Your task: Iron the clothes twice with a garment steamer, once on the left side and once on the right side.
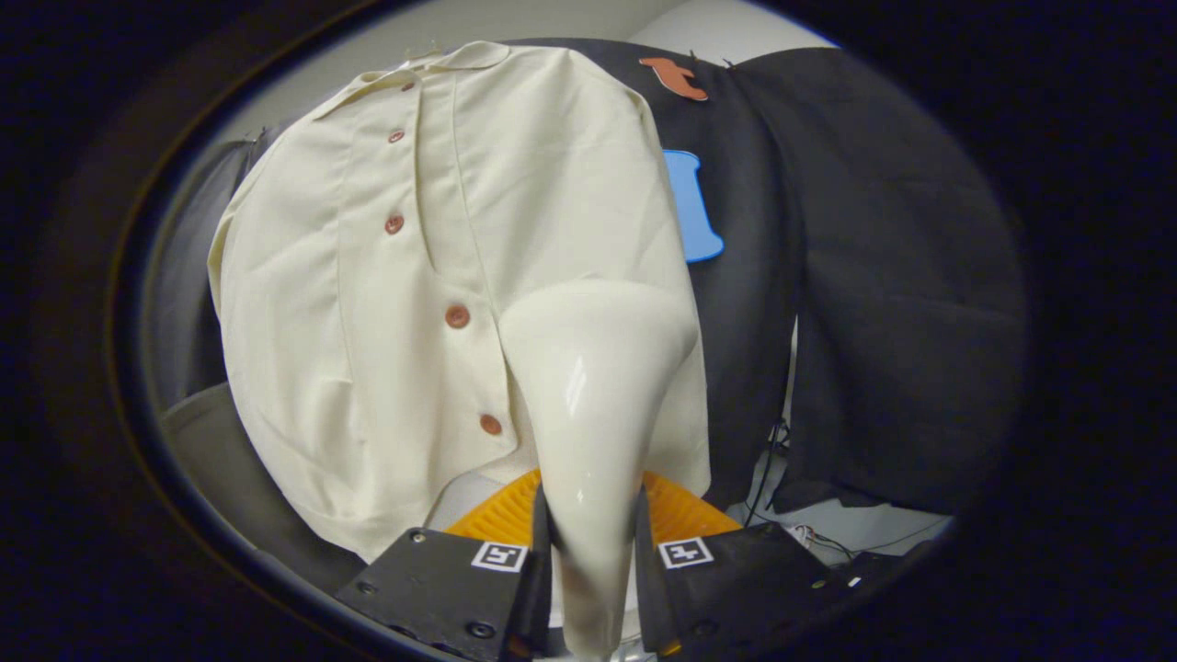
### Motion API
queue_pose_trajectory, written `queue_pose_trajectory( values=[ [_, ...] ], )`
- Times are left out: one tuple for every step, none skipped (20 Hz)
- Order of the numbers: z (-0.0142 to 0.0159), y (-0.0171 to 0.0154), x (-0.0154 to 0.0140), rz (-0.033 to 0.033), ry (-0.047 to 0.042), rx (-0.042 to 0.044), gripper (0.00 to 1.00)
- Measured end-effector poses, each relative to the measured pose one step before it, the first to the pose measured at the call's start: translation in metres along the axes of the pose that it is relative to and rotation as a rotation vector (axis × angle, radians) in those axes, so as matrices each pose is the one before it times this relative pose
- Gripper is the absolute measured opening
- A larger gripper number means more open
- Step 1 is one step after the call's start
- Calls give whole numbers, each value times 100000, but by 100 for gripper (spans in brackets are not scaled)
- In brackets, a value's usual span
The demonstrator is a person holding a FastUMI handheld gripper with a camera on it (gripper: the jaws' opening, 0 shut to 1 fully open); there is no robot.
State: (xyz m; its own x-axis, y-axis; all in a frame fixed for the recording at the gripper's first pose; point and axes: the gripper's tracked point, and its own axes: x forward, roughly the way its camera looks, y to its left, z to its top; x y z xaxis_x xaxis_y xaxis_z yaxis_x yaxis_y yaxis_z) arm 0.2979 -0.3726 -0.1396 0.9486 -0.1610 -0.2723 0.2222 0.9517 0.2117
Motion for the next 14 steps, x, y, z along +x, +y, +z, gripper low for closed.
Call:
queue_pose_trajectory(
  values=[
    [-918, -219, 34, 21, 918, -365, 38],
    [-771, -179, 89, -145, 961, -106, 38],
    [-756, -239, 100, 144, 1053, 720, 38],
    [-806, -125, 38, 187, 1242, 548, 38],
    [-904, -250, 131, -213, 1295, -16, 37],
    [-630, -166, -15, -147, 994, -650, 38],
    [-763, -279, 38, -186, 738, -761, 38],
    [-597, -222, 74, -319, 559, -189, 38],
    [-583, -166, 150, -25, 689, 319, 38],
    [-501, -128, 19, 163, 368, 403, 38],
    [-565, -128, 85, 195, 316, 93, 38],
    [-418, -164, 61, 148, 182, 3, 38],
    [-404, -155, 40, 76, 317, 315, 38],
    [-478, -119, 87, 74, 611, 321, 38]
  ],
)
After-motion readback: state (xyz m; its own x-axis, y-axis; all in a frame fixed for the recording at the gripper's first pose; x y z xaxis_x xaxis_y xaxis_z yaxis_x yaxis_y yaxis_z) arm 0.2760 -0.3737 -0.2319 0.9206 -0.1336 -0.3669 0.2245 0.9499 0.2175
